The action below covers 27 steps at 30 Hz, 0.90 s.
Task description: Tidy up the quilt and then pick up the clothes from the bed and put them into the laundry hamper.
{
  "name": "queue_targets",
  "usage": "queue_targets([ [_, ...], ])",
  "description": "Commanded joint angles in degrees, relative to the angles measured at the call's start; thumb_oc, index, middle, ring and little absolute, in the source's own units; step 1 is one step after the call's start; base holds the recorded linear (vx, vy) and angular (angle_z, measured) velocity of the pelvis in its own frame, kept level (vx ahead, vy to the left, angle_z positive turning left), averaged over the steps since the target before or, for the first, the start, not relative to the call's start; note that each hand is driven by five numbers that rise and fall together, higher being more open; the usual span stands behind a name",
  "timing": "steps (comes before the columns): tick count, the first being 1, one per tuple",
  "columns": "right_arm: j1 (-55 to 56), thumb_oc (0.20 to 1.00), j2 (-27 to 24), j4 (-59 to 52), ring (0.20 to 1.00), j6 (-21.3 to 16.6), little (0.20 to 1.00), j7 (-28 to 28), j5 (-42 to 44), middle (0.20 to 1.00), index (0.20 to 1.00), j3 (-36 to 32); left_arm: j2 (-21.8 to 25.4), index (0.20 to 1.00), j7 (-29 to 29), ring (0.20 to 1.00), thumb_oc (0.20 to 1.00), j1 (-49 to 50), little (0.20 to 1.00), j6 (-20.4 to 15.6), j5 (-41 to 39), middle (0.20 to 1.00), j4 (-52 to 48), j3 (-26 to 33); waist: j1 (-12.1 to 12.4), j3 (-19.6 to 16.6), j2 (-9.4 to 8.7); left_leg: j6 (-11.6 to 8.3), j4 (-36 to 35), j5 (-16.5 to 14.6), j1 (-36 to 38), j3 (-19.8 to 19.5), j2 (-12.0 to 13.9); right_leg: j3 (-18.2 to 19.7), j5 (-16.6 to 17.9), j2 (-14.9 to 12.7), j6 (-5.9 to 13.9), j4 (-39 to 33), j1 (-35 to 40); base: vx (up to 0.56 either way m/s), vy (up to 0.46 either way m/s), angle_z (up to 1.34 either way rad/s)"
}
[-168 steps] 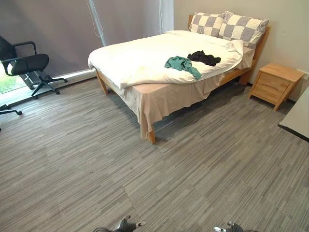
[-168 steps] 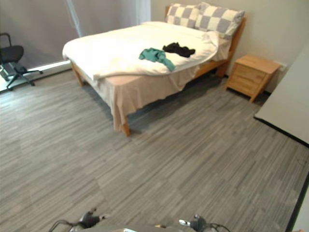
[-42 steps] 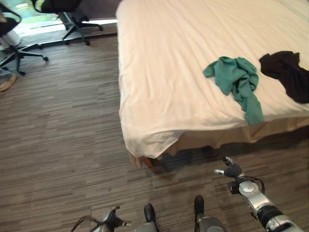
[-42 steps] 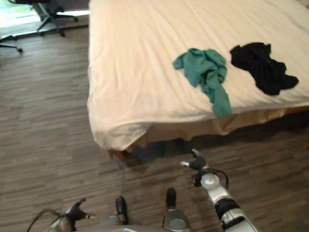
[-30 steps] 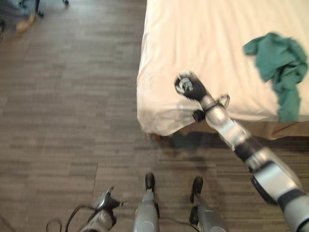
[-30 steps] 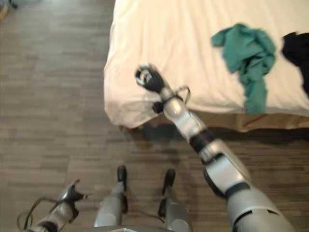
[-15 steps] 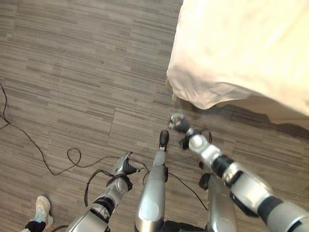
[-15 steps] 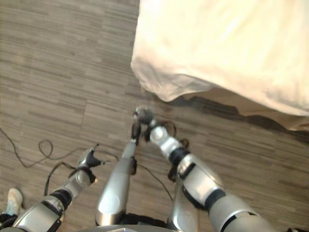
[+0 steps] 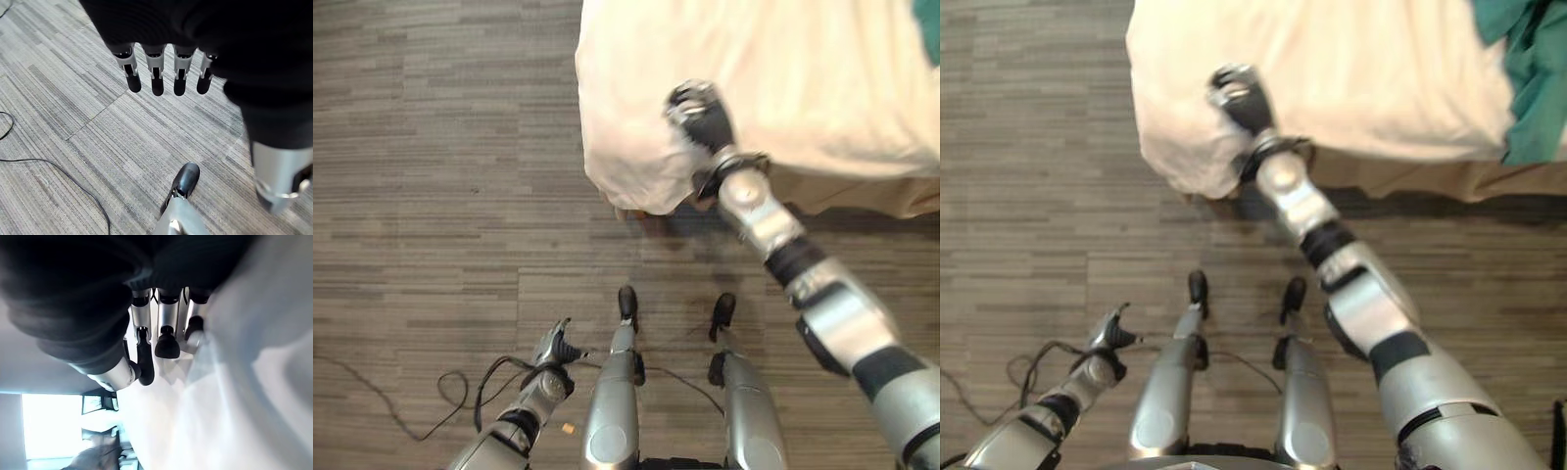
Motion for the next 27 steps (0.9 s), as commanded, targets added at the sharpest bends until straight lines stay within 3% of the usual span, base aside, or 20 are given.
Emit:
queue_targets([
  [1,3.8,0.200,-1.7,0.8,0.200,0.6,0.200,-5.9,3.9,0.200,0.200,-4.3,2.2,1.000,2.6,1.000,1.000,-0.2,1.000,-0.6,1.0,1.000,0.3,-3.6,-0.9,1.9,-1.32,-5.01,7.9,-8.9,0.3,-0.4,3.6,0.6,-7.1,-4.9,4.12,-0.6,3.2,0.03,0.081,-0.07],
  [3,11.9,0.200,-2.4,1.5,0.200,-0.4,0.200,-6.0,6.4,0.200,0.200,-9.1,1.3,1.000,2.3,1.000,1.000,0.6,1.000,0.2,2.8,1.000,1.1,-3.4,-2.2,1.6,-1.20,-4.67,7.3,-9.3,1.3,0.4,3.4,1.0,-6.6,-4.9,4.50,-2.1,4.1,0.06,0.093,-0.16],
  [6,34.6,0.200,-1.1,-0.5,0.200,-0.6,0.200,-3.7,8.0,0.200,0.200,-16.7,0.5,1.000,0.6,1.000,1.000,3.4,1.000,2.4,4.9,1.000,2.8,-0.6,-6.2,-1.5,-2.13,-3.67,6.1,-11.1,5.1,1.7,2.5,1.8,-5.5,-5.3,5.21,-5.2,7.4,0.13,0.091,-0.10],
  [7,34.8,0.200,-1.1,-0.7,0.200,-0.5,0.200,-3.7,7.9,0.200,0.200,-16.8,0.5,1.000,0.6,1.000,1.000,3.5,1.000,2.4,4.9,1.000,2.8,-0.7,-6.1,-1.5,-2.15,-3.67,6.0,-11.1,5.3,1.7,2.5,1.8,-5.5,-5.3,5.23,-5.2,7.5,0.19,0.070,-0.12],
  [8,44.4,0.200,0.1,-0.2,0.200,0.1,0.200,-2.1,8.5,0.200,0.200,-19.9,0.2,1.000,-0.3,1.000,1.000,4.9,1.000,2.9,5.7,1.000,3.2,0.2,-8.4,-3.9,-2.81,-2.89,4.9,-12.1,8.5,2.5,1.8,1.9,-5.4,-6.1,5.59,-5.3,9.7,0.20,0.078,-0.19],
  [10,52.4,0.200,0.2,-0.8,0.200,1.9,0.200,0.1,6.5,0.200,0.200,-21.3,1.4,1.000,-2.6,1.000,1.000,4.4,1.000,3.8,6.4,1.000,3.0,1.4,-11.3,-5.6,-2.90,-2.31,2.9,-13.3,13.4,4.4,1.6,2.5,-5.7,-6.5,6.61,-3.1,11.1,0.22,0.115,-0.22],
  [11,52.5,0.200,0.2,-0.9,0.200,2.0,0.200,0.0,6.5,0.200,0.200,-21.3,1.4,1.000,-2.6,1.000,1.000,4.4,1.000,3.8,6.4,1.000,3.0,1.4,-11.3,-5.6,-2.99,-2.27,2.7,-13.1,13.5,4.5,1.5,2.6,-5.5,-6.5,6.61,-3.2,11.0,0.20,0.147,-0.24],
  [12,55.9,0.558,0.9,1.2,0.558,4.2,0.558,1.5,4.6,0.558,0.558,-21.9,1.9,1.000,-2.1,1.000,1.000,3.2,1.000,3.7,4.3,1.000,2.1,2.6,-12.0,-6.3,-2.81,-2.11,1.3,-14.1,18.4,8.1,2.1,-0.2,-4.8,-7.5,7.40,-0.1,11.3,0.18,0.105,-0.37],
  [13,56.4,1.000,1.2,3.0,1.000,5.1,1.000,2.1,3.7,1.000,1.000,-21.9,2.3,1.000,-2.5,1.000,1.000,3.4,1.000,3.7,3.1,1.000,1.8,3.3,-11.7,-6.8,-2.69,-2.19,0.2,-14.5,21.4,11.3,2.6,-5.9,-4.4,-9.0,7.23,2.4,11.5,0.31,0.135,-0.89],
  [14,57.7,1.000,1.3,4.7,1.000,5.6,1.000,2.4,2.9,1.000,1.000,-21.8,2.6,1.000,-2.9,1.000,1.000,3.8,1.000,3.5,2.8,1.000,1.6,3.4,-11.3,-7.5,-2.33,-2.39,-0.4,-15.4,23.9,12.8,2.8,-11.0,-5.7,-9.7,7.37,4.7,12.5,0.26,0.053,-1.35],
  [16,59.5,1.000,2.7,7.8,1.000,6.6,1.000,3.9,0.9,1.000,1.000,-20.0,2.9,1.000,-3.8,1.000,1.000,4.6,1.000,3.5,3.2,1.000,1.1,3.4,-11.4,-9.5,-2.91,-2.30,-0.4,-15.5,26.9,17.0,3.4,-19.2,-7.0,-8.5,5.16,6.0,13.7,0.24,0.017,-2.22],
  [18,59.7,1.000,2.8,7.8,1.000,6.6,1.000,3.9,0.8,1.000,1.000,-20.0,3.0,1.000,-3.8,1.000,1.000,4.9,1.000,3.5,3.2,1.000,1.0,3.4,-11.2,-9.6,-2.95,-2.43,-0.5,-15.5,27.2,17.3,3.6,-19.0,-7.1,-8.3,5.04,6.0,13.8,0.19,-0.063,-1.93],
  [19,61.1,1.000,4.4,15.7,1.000,8.7,1.000,5.3,-3.5,1.000,1.000,-17.1,3.3,1.000,-4.7,1.000,1.000,5.5,1.000,3.3,5.3,1.000,1.3,2.8,-11.6,-13.4,-3.77,-2.23,3.0,-16.8,29.5,19.0,4.1,-20.0,-9.9,-2.8,2.29,0.5,17.6,0.42,-0.227,-1.07],
  [21,61.9,1.000,4.7,19.0,1.000,9.8,1.000,5.6,-6.2,1.000,1.000,-15.9,3.0,1.000,-4.9,1.000,1.000,6.5,1.000,3.3,5.7,1.000,1.7,2.7,-11.1,-15.1,-3.92,-4.51,14.6,-12.1,28.6,18.4,7.7,-16.5,-11.0,2.5,-0.54,-4.8,21.7,0.47,-0.306,-1.28],
  [22,61.6,1.000,4.7,20.2,1.000,10.6,1.000,5.3,-7.6,1.000,1.000,-14.8,3.1,1.000,-4.9,1.000,1.000,7.2,1.000,3.1,5.1,1.000,1.7,3.3,-10.0,-15.3,-4.13,-5.76,23.8,-8.0,27.5,15.4,9.7,-15.0,-11.5,4.5,-1.83,-7.3,24.2,0.46,-0.281,-2.05],
  [23,61.9,1.000,4.8,18.9,1.000,11.0,1.000,5.7,-9.7,1.000,1.000,-13.0,2.8,1.000,-4.6,1.000,1.000,9.1,1.000,2.8,3.9,1.000,0.4,4.6,-7.8,-14.7,-5.52,-5.25,36.0,-7.6,23.8,8.2,8.4,-10.5,-12.1,6.6,-3.55,-10.7,28.2,0.35,-0.192,-1.49],
  [25,62.0,1.000,4.9,18.8,1.000,11.1,1.000,5.7,-9.7,1.000,1.000,-13.0,2.9,1.000,-4.6,1.000,1.000,9.1,1.000,2.8,3.9,1.000,0.4,4.6,-7.8,-14.6,-5.36,-5.36,36.6,-7.9,23.5,8.1,8.8,-10.5,-12.1,6.9,-3.65,-10.8,28.3,0.17,-0.002,-2.24],
  [26,61.4,1.000,4.9,16.9,1.000,11.1,1.000,5.9,-12.5,1.000,1.000,-10.5,1.4,1.000,-2.9,1.000,1.000,9.1,1.000,2.3,1.1,1.000,-0.5,6.1,-5.1,-14.0,-7.47,-1.67,39.4,-11.5,15.7,-0.6,-1.6,-4.3,-11.3,5.7,-3.17,-11.3,29.6,0.24,0.135,-2.37],
  [27,60.8,1.000,5.0,16.7,1.000,11.3,1.000,6.0,-14.1,1.000,1.000,-9.0,0.7,1.000,-2.4,1.000,1.000,9.0,1.000,2.1,0.1,1.000,-0.5,6.8,-3.6,-13.5,-7.67,-1.46,38.9,-13.0,13.6,-3.5,-4.1,-1.6,-11.7,5.7,-2.48,-11.6,30.3,0.50,0.214,-2.53],
])
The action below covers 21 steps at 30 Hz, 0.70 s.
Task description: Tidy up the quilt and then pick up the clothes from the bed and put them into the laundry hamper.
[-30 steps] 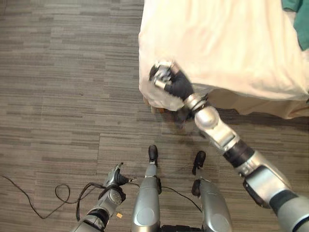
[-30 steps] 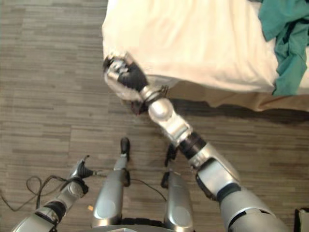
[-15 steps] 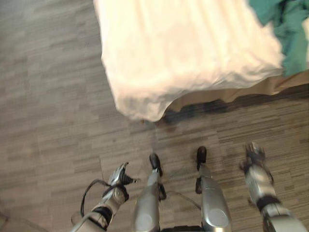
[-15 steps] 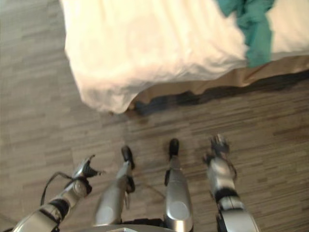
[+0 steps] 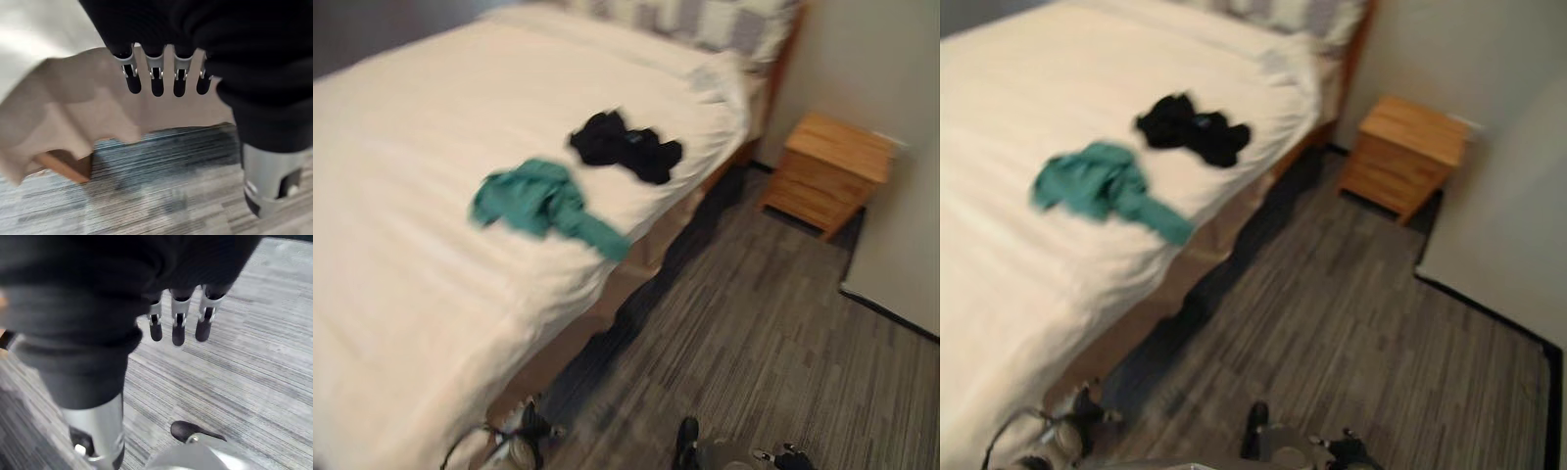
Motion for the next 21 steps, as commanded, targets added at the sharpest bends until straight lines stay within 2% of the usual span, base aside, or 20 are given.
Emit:
queue_targets([
  [1,-6.7,1.000,-1.5,-2.6,1.000,-0.5,1.000,0.4,-7.1,1.000,1.000,2.8,-0.5,1.000,3.2,1.000,1.000,-8.2,1.000,-2.3,-5.9,1.000,-3.2,1.2,6.2,8.0,-0.84,6.77,-11.8,-6.3,-3.2,-3.3,-10.2,4.5,-6.6,1.3,5.92,-7.6,7.8,0.35,0.115,-1.81],
  [2,-6.7,1.000,-1.4,-2.6,1.000,-0.5,1.000,0.4,-7.1,1.000,1.000,2.8,-0.5,1.000,3.2,1.000,1.000,-8.2,1.000,-2.3,-5.9,1.000,-3.2,1.2,6.2,7.9,-0.97,6.80,-12.0,-6.0,-3.1,-3.3,-10.3,4.5,-6.6,1.2,5.94,-7.6,7.8,0.42,0.135,-2.02],
  [3,-6.8,1.000,-1.7,-2.8,1.000,-0.6,1.000,0.7,-7.7,1.000,1.000,3.3,-0.9,1.000,2.9,1.000,1.000,-8.4,1.000,-2.5,-6.5,1.000,-3.7,1.1,6.4,7.6,-0.48,7.26,-18.8,-7.0,-2.6,-3.1,-9.8,5.2,-7.3,1.2,6.50,-8.2,8.9,0.36,0.164,-0.98],
  [4,-7.1,1.000,-2.0,-2.8,1.000,-0.7,1.000,0.8,-8.1,1.000,1.000,3.7,-1.4,1.000,2.8,1.000,1.000,-8.3,1.000,-2.7,-6.9,1.000,-3.9,0.9,6.8,7.2,0.40,7.28,-26.9,-6.0,-2.2,-4.4,-10.6,6.5,-7.9,1.5,7.03,-8.3,10.1,0.52,0.258,-0.69],
  [5,-7.5,1.000,-2.2,-2.8,1.000,-0.8,1.000,0.7,-8.5,1.000,1.000,3.8,-1.8,1.000,2.7,1.000,1.000,-8.3,1.000,-2.8,-7.3,1.000,-4.1,0.7,7.3,7.1,1.26,6.81,-33.1,-4.0,-1.8,-6.0,-10.8,7.7,-8.3,1.8,7.22,-8.3,10.9,0.57,0.290,-0.57],
  [6,-7.6,1.000,-2.6,-2.7,1.000,-1.0,1.000,0.2,-8.2,1.000,1.000,3.0,-2.0,1.000,2.4,1.000,1.000,-7.8,1.000,-2.9,-7.1,1.000,-3.9,-0.3,7.7,6.9,2.28,6.32,-37.9,-0.1,-3.7,-6.9,-10.2,8.3,-9.5,2.1,7.49,-8.3,12.1,0.53,0.228,-0.35],
  [7,-7.2,1.000,-2.6,-2.9,1.000,-0.8,1.000,0.5,-8.4,1.000,1.000,2.8,-2.0,1.000,1.8,1.000,1.000,-7.1,1.000,-2.6,-6.6,1.000,-3.6,-0.2,7.6,6.3,2.71,6.49,-40.9,0.2,-3.2,-7.2,-10.2,8.9,-10.1,2.2,7.51,-8.2,13.6,0.38,0.135,-0.47],
  [8,-7.1,1.000,-2.6,-2.9,1.000,-0.8,1.000,0.5,-8.4,1.000,1.000,2.8,-1.9,1.000,1.8,1.000,1.000,-7.0,1.000,-2.6,-6.6,1.000,-3.6,-0.2,7.7,6.6,2.57,6.52,-41.3,0.3,-2.6,-7.0,-10.3,9.0,-10.2,2.0,7.55,-8.3,14.0,0.58,0.203,-0.46],
  [9,-5.9,1.000,-2.0,-2.7,1.000,-0.8,1.000,0.4,-9.5,1.000,1.000,2.2,-2.0,1.000,1.3,1.000,1.000,-7.0,1.000,-1.9,-5.6,1.000,-2.1,-0.7,7.9,5.8,2.15,8.13,-40.6,-0.4,-1.5,-8.7,-12.7,10.3,-12.1,1.4,8.28,-1.8,14.8,0.59,0.245,-0.49],
  [10,-5.5,1.000,-1.3,-2.5,1.000,-0.5,1.000,0.7,-10.5,1.000,1.000,2.1,-2.2,1.000,1.4,1.000,1.000,-6.9,1.000,-1.5,-5.2,1.000,-0.9,-0.5,7.6,5.6,2.15,9.09,-40.9,-1.2,0.4,-8.8,-13.8,10.2,-11.5,0.9,9.48,5.1,13.0,0.59,0.245,-0.53],
  [11,-5.5,1.000,-1.4,-2.5,1.000,-0.5,1.000,0.7,-10.5,1.000,1.000,2.1,-2.3,1.000,1.4,1.000,1.000,-7.0,1.000,-1.5,-5.2,1.000,-0.9,-0.5,7.6,5.5,2.22,9.08,-41.0,-1.1,0.3,-8.8,-13.7,10.2,-11.4,1.0,9.47,5.1,12.8,0.55,0.265,-0.83],
  [12,-5.6,1.000,-1.0,-2.0,1.000,-0.1,1.000,0.8,-10.9,1.000,1.000,1.4,-2.3,1.000,1.1,1.000,1.000,-6.1,1.000,-1.0,-4.3,1.000,1.5,-0.3,6.0,6.5,2.20,11.03,-42.0,-2.5,4.9,-7.3,-15.2,9.5,-1.1,-2.7,13.09,21.6,6.3,0.52,0.254,-0.94],
  [13,-5.7,1.000,-0.9,-2.5,1.000,-0.1,1.000,0.7,-10.8,1.000,1.000,1.2,-2.2,1.000,1.1,1.000,1.000,-6.4,1.000,-0.8,-4.0,1.000,1.4,-0.5,5.1,6.9,2.93,11.45,-43.5,-2.9,7.2,-6.8,-14.6,9.8,1.3,-3.0,12.88,26.9,2.2,0.70,0.325,-1.02],
  [14,-6.0,1.000,-0.7,-2.6,1.000,-0.3,1.000,0.4,-10.4,1.000,1.000,1.1,-2.2,1.000,0.9,1.000,1.000,-6.7,1.000,-0.8,-3.0,1.000,1.4,-1.5,4.1,7.2,4.17,11.81,-45.1,-3.3,9.3,-6.8,-14.0,9.0,0.7,-2.5,12.40,29.6,-0.9,0.33,0.146,-0.79],
  [15,-6.0,1.000,-0.7,-2.6,1.000,-0.3,1.000,0.4,-10.4,1.000,1.000,1.1,-2.2,1.000,0.9,1.000,1.000,-6.7,1.000,-0.8,-3.0,1.000,1.4,-1.5,4.2,7.4,3.93,11.82,-45.4,-3.2,9.6,-6.7,-14.3,9.1,0.3,-2.8,12.42,30.2,-1.0,0.50,0.132,-0.24],
  [16,-6.0,1.000,-0.5,-2.9,1.000,-0.8,1.000,-0.1,-9.3,1.000,1.000,1.0,-2.7,1.000,0.9,1.000,1.000,-6.6,1.000,-1.1,-0.7,1.000,1.6,-3.7,2.0,7.8,5.12,11.60,-47.3,-4.5,13.1,-7.1,-13.8,7.4,-2.9,-0.6,11.31,28.3,-5.7,0.50,0.055,0.14],
  [17,-5.8,1.000,-0.3,-3.4,1.000,-1.2,1.000,-0.2,-8.4,1.000,1.000,0.8,-2.9,1.000,0.6,1.000,1.000,-6.9,1.000,-1.2,0.0,1.000,1.6,-4.4,0.8,8.1,5.16,11.32,-47.4,-5.6,14.5,-7.5,-13.9,6.6,-4.0,0.8,10.93,24.3,-7.4,0.68,0.040,0.45],
  [18,-5.4,1.000,-0.2,-3.8,1.000,-1.5,1.000,-0.1,-7.4,1.000,1.000,0.3,-2.9,1.000,0.4,1.000,1.000,-7.4,1.000,-1.1,0.7,1.000,1.6,-4.7,-0.2,7.8,4.80,11.12,-47.4,-6.8,15.5,-7.8,-14.6,6.2,-4.2,1.5,10.77,19.0,-8.5,0.57,-0.054,0.38],
  [20,-4.8,1.000,-0.1,-3.4,1.000,-1.5,1.000,-0.2,-6.3,1.000,1.000,-0.3,-3.4,1.000,0.5,1.000,1.000,-8.2,1.000,-1.1,2.5,1.000,2.2,-5.1,-2.2,7.4,4.77,10.27,-47.4,-10.7,19.7,-7.8,-14.7,2.2,-2.5,1.1,10.65,3.9,-8.8,0.65,-0.094,0.46],
  [21,-4.4,1.000,0.0,-3.1,1.000,-1.4,1.000,-0.2,-6.5,1.000,1.000,-0.6,-3.6,1.000,0.6,1.000,1.000,-8.6,1.000,-1.0,3.5,1.000,2.5,-5.0,-2.7,7.0,4.91,9.67,-47.4,-12.4,21.6,-7.2,-14.3,-0.6,-1.4,0.5,11.03,-0.6,-9.4,0.68,-0.101,0.39],
])
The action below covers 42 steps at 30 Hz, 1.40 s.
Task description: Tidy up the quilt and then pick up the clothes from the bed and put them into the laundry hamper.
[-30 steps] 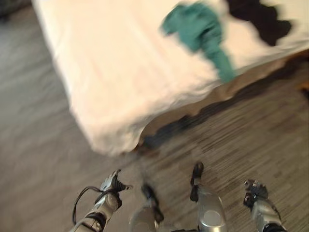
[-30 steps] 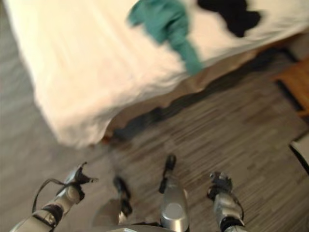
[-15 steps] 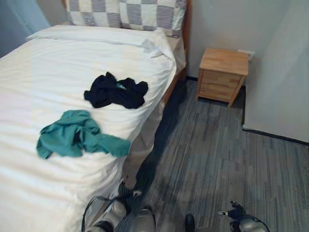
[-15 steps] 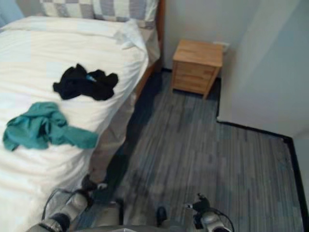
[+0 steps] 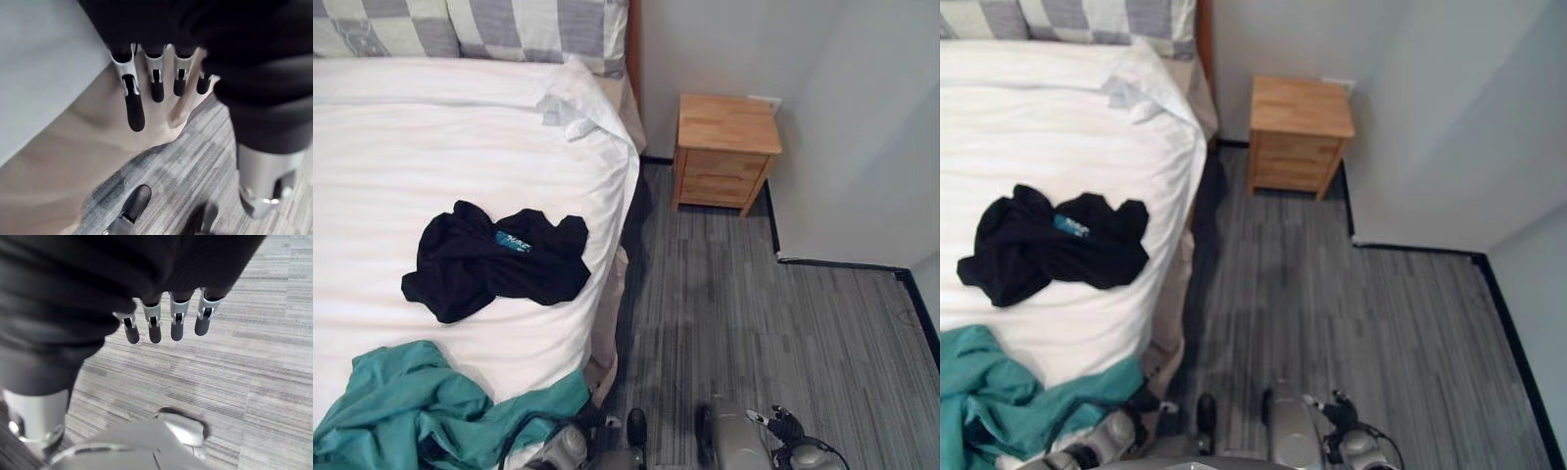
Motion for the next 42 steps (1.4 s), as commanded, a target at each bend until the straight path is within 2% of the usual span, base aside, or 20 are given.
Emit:
queue_targets([
  [1,-1.7,1.000,-1.4,0.5,1.000,-0.7,1.000,-0.3,1.8,1.000,1.000,0.1,5.6,1.000,3.4,1.000,1.000,-2.7,1.000,0.3,4.3,1.000,-2.1,4.3,0.2,0.7,0.70,-5.85,-0.3,-11.4,11.6,2.3,4.1,-7.5,6.5,-1.6,3.11,-9.1,4.9,0.64,-0.079,0.37],
  [3,-0.8,1.000,-1.9,1.3,1.000,-0.6,1.000,-0.1,1.5,1.000,1.000,-0.3,5.5,1.000,3.5,1.000,1.000,-1.8,1.000,0.0,5.1,1.000,-1.6,4.7,0.2,-0.1,1.37,-6.61,3.6,-12.6,13.6,2.5,5.1,-9.9,6.7,-1.1,2.08,-11.3,6.8,0.63,-0.074,0.26],
  [5,0.7,1.000,-2.6,2.1,1.000,-0.7,1.000,0.2,1.9,1.000,1.000,-0.7,5.2,1.000,3.4,1.000,1.000,-1.7,1.000,0.1,3.7,1.000,-1.6,5.8,-0.3,-0.9,2.23,-10.24,19.1,-4.9,10.3,3.3,6.1,-8.4,7.6,1.1,-0.31,-12.0,11.2,0.51,-0.074,0.13],
  [6,0.7,1.000,-2.6,2.1,1.000,-0.7,1.000,0.2,1.9,1.000,1.000,-0.7,5.2,1.000,3.4,1.000,1.000,-1.7,1.000,0.1,3.7,1.000,-1.7,5.7,-0.4,-1.1,2.02,-10.18,19.2,-4.8,9.9,3.2,5.9,-8.5,7.7,0.8,-0.27,-12.1,11.0,0.42,-0.095,0.31],
  [7,-0.1,1.000,-3.8,3.0,1.000,-0.5,1.000,0.1,1.8,1.000,1.000,-1.4,6.1,1.000,3.3,1.000,1.000,-0.7,1.000,-0.3,0.7,1.000,-2.8,7.3,2.2,0.7,0.05,-11.70,41.8,2.1,-1.7,0.6,3.1,-6.8,8.0,0.4,-2.21,-13.1,16.3,0.37,-0.103,0.15],
  [8,-1.1,1.000,-4.1,2.9,1.000,-0.4,1.000,-0.2,1.8,1.000,1.000,-0.9,6.4,1.000,4.0,1.000,1.000,-1.7,1.000,-0.4,-0.8,1.000,-3.9,7.8,3.9,2.1,-1.48,-10.92,48.3,0.2,-7.3,0.5,2.6,-5.3,7.5,0.2,-2.81,-13.6,18.8,0.55,-0.111,-0.33],
  [12,-3.4,1.000,-3.9,2.8,1.000,-0.1,1.000,-0.3,-0.6,1.000,1.000,2.9,5.7,1.000,5.2,1.000,1.000,-1.8,1.000,-1.0,-3.1,1.000,-6.3,8.3,8.6,2.5,-2.11,-8.31,36.6,-3.1,-11.8,2.9,5.2,-2.8,3.5,0.1,-1.88,-14.0,23.2,0.45,0.040,-1.30],
  [13,-4.1,1.000,-4.1,2.4,1.000,-0.3,1.000,-0.1,-1.1,1.000,1.000,4.0,5.8,1.000,5.2,1.000,1.000,-1.2,1.000,-1.1,-3.4,1.000,-7.2,8.4,10.2,2.3,-1.79,-7.26,27.6,-4.3,-12.7,4.2,5.6,-2.0,1.7,0.4,-1.35,-14.0,25.2,0.53,0.147,-1.52],
  [14,-4.1,1.000,-4.2,1.9,1.000,-0.1,1.000,-0.2,-1.6,1.000,1.000,4.5,6.4,1.000,4.7,1.000,1.000,0.2,1.000,-0.6,-3.2,1.000,-7.4,8.7,12.3,1.5,-1.14,-6.93,11.9,-0.3,-11.6,4.3,5.1,-1.3,-0.1,1.3,-1.60,-14.0,28.4,0.73,0.161,-1.06],
  [17,-3.4,1.000,-3.8,1.4,1.000,-0.2,1.000,-0.3,-2.6,1.000,1.000,4.3,6.5,1.000,3.9,1.000,1.000,1.1,1.000,-0.9,-3.8,1.000,-6.3,9.5,12.4,0.4,-1.88,-5.90,10.0,-0.5,-9.6,7.8,5.9,-2.6,-2.4,1.7,-1.76,-9.6,29.2,0.46,0.136,-0.48],
  [19,-4.2,1.000,-2.9,0.4,1.000,0.1,1.000,0.5,-5.2,1.000,1.000,4.4,5.8,1.000,3.9,1.000,1.000,1.3,1.000,0.2,-5.9,1.000,-4.0,11.8,12.1,0.7,-1.32,-3.08,7.7,-3.2,-3.4,5.4,3.3,-5.1,2.1,-2.5,4.63,13.3,20.2,0.43,0.258,0.19],
  [21,-5.8,1.000,-2.7,-0.6,1.000,0.1,1.000,0.2,-5.0,1.000,1.000,4.2,6.0,1.000,4.1,1.000,1.000,0.9,1.000,0.6,-7.1,1.000,-2.7,12.0,10.9,1.5,0.17,-2.61,4.5,-2.9,-0.9,2.9,4.1,-3.5,5.2,-4.0,5.44,20.2,13.2,0.29,0.066,0.22],
  [24,-5.6,1.000,-2.6,-1.4,1.000,-0.3,1.000,0.3,-4.8,1.000,1.000,6.0,5.7,1.000,4.0,1.000,1.000,0.6,1.000,-0.2,-8.4,1.000,-2.2,12.0,9.1,2.3,-0.31,-3.21,4.1,-3.0,0.4,-3.6,3.2,3.2,1.9,-1.2,2.88,8.5,12.3,0.27,-0.175,1.49],
  [27,-5.1,1.000,-3.6,-0.3,1.000,0.8,1.000,-0.4,-4.5,1.000,1.000,6.0,5.6,1.000,4.2,1.000,1.000,-0.2,1.000,-0.1,-7.2,1.000,-1.8,11.2,7.5,2.5,-1.51,-4.09,6.2,-4.8,0.2,-11.1,1.7,21.9,3.8,0.3,3.09,-4.0,12.3,0.27,-0.287,3.21],
  [32,-4.6,1.000,-3.6,2.5,1.000,1.7,1.000,0.4,-7.2,1.000,1.000,7.4,4.7,1.000,3.7,1.000,1.000,0.4,1.000,0.2,-11.5,1.000,1.8,13.3,8.4,-0.5,-2.45,-7.69,4.2,-3.1,-2.0,-17.7,4.0,15.9,4.8,-1.3,1.27,-13.0,18.7,0.11,-0.313,2.47],
  [34,-4.5,1.000,-4.4,2.0,1.000,1.6,1.000,-0.3,-7.1,1.000,1.000,6.3,3.2,1.000,4.1,1.000,1.000,1.3,1.000,0.5,-12.0,1.000,2.3,13.6,8.2,0.0,-2.56,-8.30,5.3,-2.2,-5.3,-13.5,5.4,11.4,3.9,-2.9,1.32,-14.0,20.5,-0.09,-0.220,1.42],
  [36,-4.4,1.000,-4.7,1.6,1.000,1.8,1.000,-1.0,-6.1,1.000,1.000,5.0,3.1,1.000,4.0,1.000,1.000,2.6,1.000,0.8,-11.2,1.000,2.4,14.5,7.0,0.6,-3.12,-7.67,8.2,-3.2,-5.9,3.0,9.4,6.8,3.6,-4.6,1.49,-14.0,21.1,-0.18,-0.070,1.37],
  [38,-4.2,1.000,-4.8,1.0,1.000,1.7,1.000,-1.9,-3.5,1.000,1.000,2.5,3.5,1.000,4.0,1.000,1.000,3.7,1.000,1.4,-10.1,1.000,2.5,15.2,5.3,0.5,-3.67,-7.58,12.9,-5.5,-4.9,13.6,11.7,3.1,3.7,-5.5,0.88,-14.0,21.4,-0.20,-0.070,1.22],
  [40,-3.2,1.000,-6.1,1.1,1.000,1.4,1.000,-1.9,0.1,1.000,1.000,-1.0,4.6,1.000,3.3,1.000,1.000,4.8,1.000,1.9,-9.4,1.000,2.8,16.1,3.1,-0.6,-3.14,-8.19,15.7,-5.9,-2.9,19.9,13.9,-1.5,2.4,-5.5,0.12,-13.2,21.8,-0.09,-0.019,1.24],
  [42,-2.3,1.000,-7.9,0.0,1.000,1.4,1.000,-2.1,1.4,1.000,1.000,-3.4,5.3,1.000,2.1,1.000,1.000,5.4,1.000,2.6,-7.6,1.000,3.0,16.5,2.2,-1.7,-2.34,-8.11,9.6,-5.8,0.4,20.9,13.1,-3.6,3.5,-5.6,0.76,-12.7,22.1,0.02,0.091,1.30],
])
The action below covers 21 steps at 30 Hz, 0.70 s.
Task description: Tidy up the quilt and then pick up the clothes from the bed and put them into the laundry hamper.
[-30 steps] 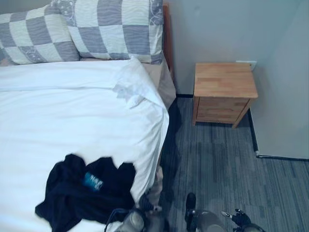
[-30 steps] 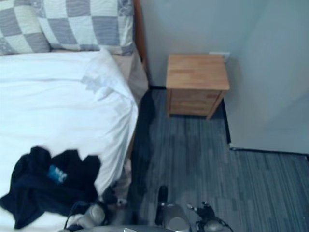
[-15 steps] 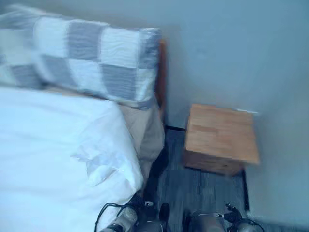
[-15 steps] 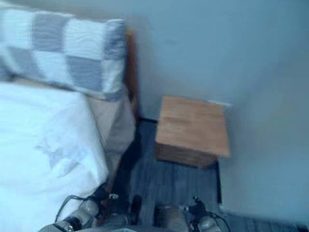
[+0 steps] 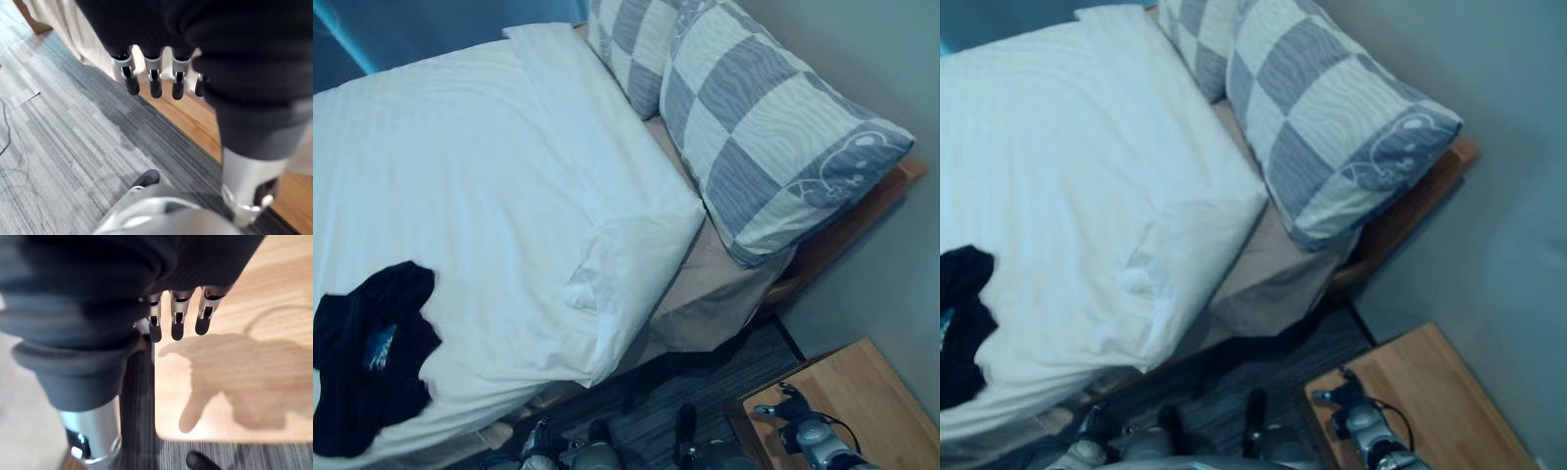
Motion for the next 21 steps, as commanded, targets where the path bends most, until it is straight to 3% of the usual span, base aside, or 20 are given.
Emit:
queue_targets([
  [1,1.3,1.000,-4.4,-5.1,1.000,-0.9,1.000,-1.4,3.3,1.000,1.000,-3.4,2.8,1.000,-0.6,1.000,1.000,-0.1,1.000,0.5,3.2,1.000,0.0,0.5,-0.3,-0.3,1.48,2.24,-8.1,-2.9,5.6,-3.0,-2.7,4.2,-6.4,-8.8,9.36,1.5,1.4,-0.03,0.128,0.77],
  [2,1.2,1.000,-6.7,-9.0,1.000,-1.3,1.000,-2.2,3.5,1.000,1.000,-4.9,3.4,1.000,-0.8,1.000,1.000,0.5,1.000,0.1,3.8,1.000,-0.7,0.6,-0.4,-0.5,1.19,2.27,-9.3,-2.5,5.8,-3.4,-2.9,3.6,-6.0,-9.2,9.68,1.9,1.0,-0.06,0.157,0.23],
  [3,0.8,1.000,-12.2,-19.5,1.000,-1.6,1.000,-3.2,1.8,1.000,1.000,-7.5,4.6,1.000,-1.7,1.000,1.000,1.8,1.000,-0.2,4.4,1.000,-2.8,1.2,-0.4,-0.7,0.64,2.71,-11.6,-2.3,6.7,-3.3,-3.4,3.3,-5.2,-9.9,10.21,2.4,0.5,-0.05,0.114,0.24],
  [4,1.0,1.000,-12.3,-19.7,1.000,-1.5,1.000,-3.2,1.8,1.000,1.000,-7.6,4.6,1.000,-1.7,1.000,1.000,1.8,1.000,-0.2,4.4,1.000,-2.8,1.2,-0.4,-0.7,0.65,2.72,-11.7,-2.3,6.8,-3.3,-3.4,3.3,-5.2,-9.9,10.22,2.4,0.5,-0.08,0.129,0.21],
  [5,-0.8,1.000,-16.4,-25.4,1.000,-1.9,1.000,-3.7,0.2,1.000,1.000,-8.3,5.2,1.000,-1.9,1.000,1.000,1.9,1.000,-1.0,4.5,1.000,-4.0,1.3,-0.3,-0.5,0.18,2.95,-12.5,-2.1,7.2,-3.3,-3.6,3.3,-4.8,-10.4,10.60,2.9,0.1,-0.06,0.063,0.15],
  [7,-2.9,1.000,-18.5,-31.1,1.000,-2.3,1.000,-4.6,-2.1,1.000,1.000,-9.1,5.3,1.000,-1.8,1.000,1.000,1.4,1.000,-1.4,4.3,1.000,-4.7,1.4,0.0,0.5,-0.10,3.30,-13.0,-1.9,7.1,-3.8,-4.0,3.8,-4.4,-11.1,11.22,5.2,-1.7,-0.13,0.075,0.09],
  [11,-7.1,1.000,-22.0,-46.5,1.000,-4.3,1.000,-7.1,-7.8,1.000,1.000,-9.9,6.0,1.000,-1.9,1.000,1.000,-0.4,1.000,-2.3,5.5,1.000,-6.2,-0.7,0.5,2.6,-0.81,3.73,-13.2,-1.3,4.4,-7.5,-4.9,13.3,-6.5,-9.3,11.69,6.5,-4.1,-0.15,0.006,0.21],
  [12,-7.1,1.000,-22.0,-46.6,1.000,-4.2,1.000,-7.1,-7.8,1.000,1.000,-10.0,6.0,1.000,-1.9,1.000,1.000,-0.5,1.000,-2.3,5.5,1.000,-6.2,-0.7,0.5,2.4,-0.85,3.73,-13.2,-1.1,4.1,-7.4,-4.9,13.4,-6.3,-9.3,11.64,6.4,-4.4,-0.03,-0.065,0.88],
  [13,-10.7,1.000,-22.0,-52.6,1.000,-5.3,1.000,-6.7,-8.5,1.000,1.000,-8.3,6.1,1.000,-1.6,1.000,1.000,-1.6,1.000,-2.0,6.2,1.000,-5.9,-1.0,1.6,2.1,-1.40,3.56,-13.0,-1.0,3.5,-8.3,-5.0,13.8,-6.1,-9.3,11.54,4.7,-3.2,0.00,-0.090,1.14],
  [18,-24.3,1.000,-22.0,-58.1,1.000,-6.2,1.000,-3.7,-11.6,1.000,1.000,2.8,6.2,1.000,-1.9,1.000,1.000,-1.7,1.000,-2.4,7.1,1.000,-6.8,-2.6,4.4,2.2,-1.98,3.10,-12.3,-0.3,2.3,-9.0,-4.4,12.2,-5.6,-9.4,11.06,2.7,-1.9,0.01,-0.076,0.29],
  [20,-38.7,1.000,-20.5,-55.4,1.000,-5.3,1.000,-3.4,-12.2,1.000,1.000,11.9,7.3,1.000,-0.9,1.000,1.000,-4.5,1.000,-2.8,6.7,1.000,-7.5,-5.3,6.7,5.9,-2.20,2.64,-10.1,0.6,-1.2,-10.4,-4.0,11.5,-5.5,-9.4,10.60,4.1,-4.4,-0.21,-0.075,0.14],
  [21,-39.2,1.000,-20.5,-55.0,1.000,-5.4,1.000,-3.5,-12.1,1.000,1.000,12.2,7.2,1.000,-0.9,1.000,1.000,-4.6,1.000,-2.9,6.7,1.000,-7.5,-5.1,6.5,6.0,-2.16,2.64,-9.9,0.5,-1.5,-10.4,-4.0,11.5,-5.5,-9.4,10.59,4.2,-4.6,-0.25,-0.069,0.18],
])
